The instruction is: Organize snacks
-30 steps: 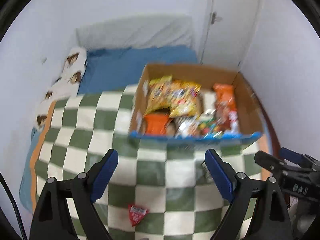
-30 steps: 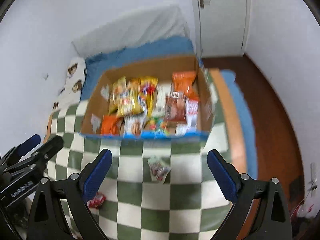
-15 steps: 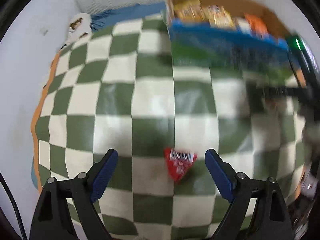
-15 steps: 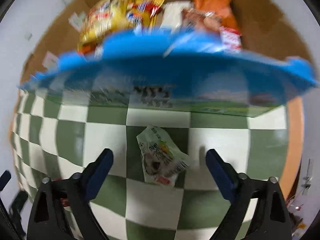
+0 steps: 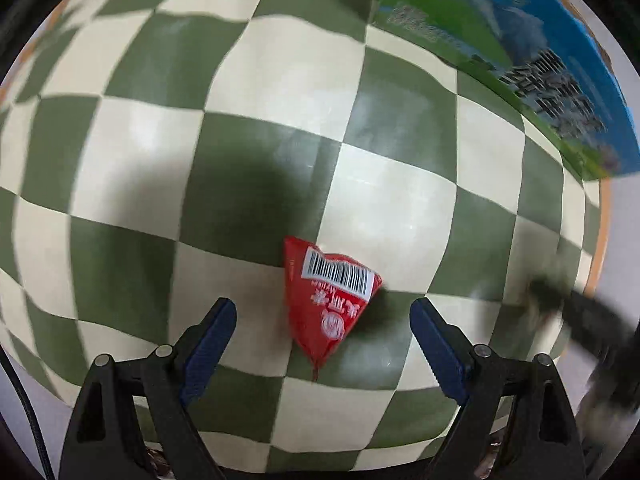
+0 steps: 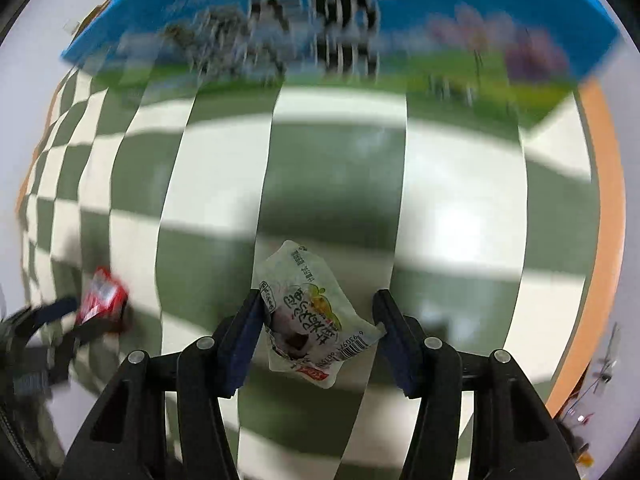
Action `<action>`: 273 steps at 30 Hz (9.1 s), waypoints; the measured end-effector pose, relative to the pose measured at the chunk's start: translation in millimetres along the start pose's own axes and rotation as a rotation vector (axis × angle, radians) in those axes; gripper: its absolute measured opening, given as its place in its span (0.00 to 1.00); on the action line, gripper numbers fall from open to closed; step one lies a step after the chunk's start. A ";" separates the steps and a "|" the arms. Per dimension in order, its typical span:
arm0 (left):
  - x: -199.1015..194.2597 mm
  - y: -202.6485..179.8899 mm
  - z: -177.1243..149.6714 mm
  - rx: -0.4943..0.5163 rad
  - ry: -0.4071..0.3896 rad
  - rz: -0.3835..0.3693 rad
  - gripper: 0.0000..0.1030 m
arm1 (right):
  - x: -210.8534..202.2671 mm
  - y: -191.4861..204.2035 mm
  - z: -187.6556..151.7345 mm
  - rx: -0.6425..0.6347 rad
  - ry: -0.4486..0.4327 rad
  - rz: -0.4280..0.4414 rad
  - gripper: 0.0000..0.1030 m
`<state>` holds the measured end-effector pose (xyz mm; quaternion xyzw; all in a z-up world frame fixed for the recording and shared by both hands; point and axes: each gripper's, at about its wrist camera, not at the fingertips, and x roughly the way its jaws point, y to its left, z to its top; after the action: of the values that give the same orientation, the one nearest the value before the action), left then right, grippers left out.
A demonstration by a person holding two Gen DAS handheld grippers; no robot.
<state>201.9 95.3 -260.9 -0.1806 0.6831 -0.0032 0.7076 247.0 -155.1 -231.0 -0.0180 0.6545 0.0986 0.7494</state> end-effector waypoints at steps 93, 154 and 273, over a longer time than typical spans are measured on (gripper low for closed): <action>-83.8 -164.6 195.8 0.235 -0.089 -0.070 0.42 | -148.4 -60.9 185.1 0.151 -0.204 0.149 0.41; -254.8 -161.1 -16.7 0.286 -0.644 0.085 0.90 | -305.9 -5.8 -12.6 0.049 -0.643 -0.124 0.97; -285.2 -167.7 -35.5 0.254 -0.763 0.127 1.00 | -340.1 -7.6 -20.6 0.048 -0.734 -0.180 0.99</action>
<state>189.1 1.3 58.1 -0.0374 0.3754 0.0234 0.9258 186.0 -208.0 100.1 -0.0213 0.3405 0.0166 0.9399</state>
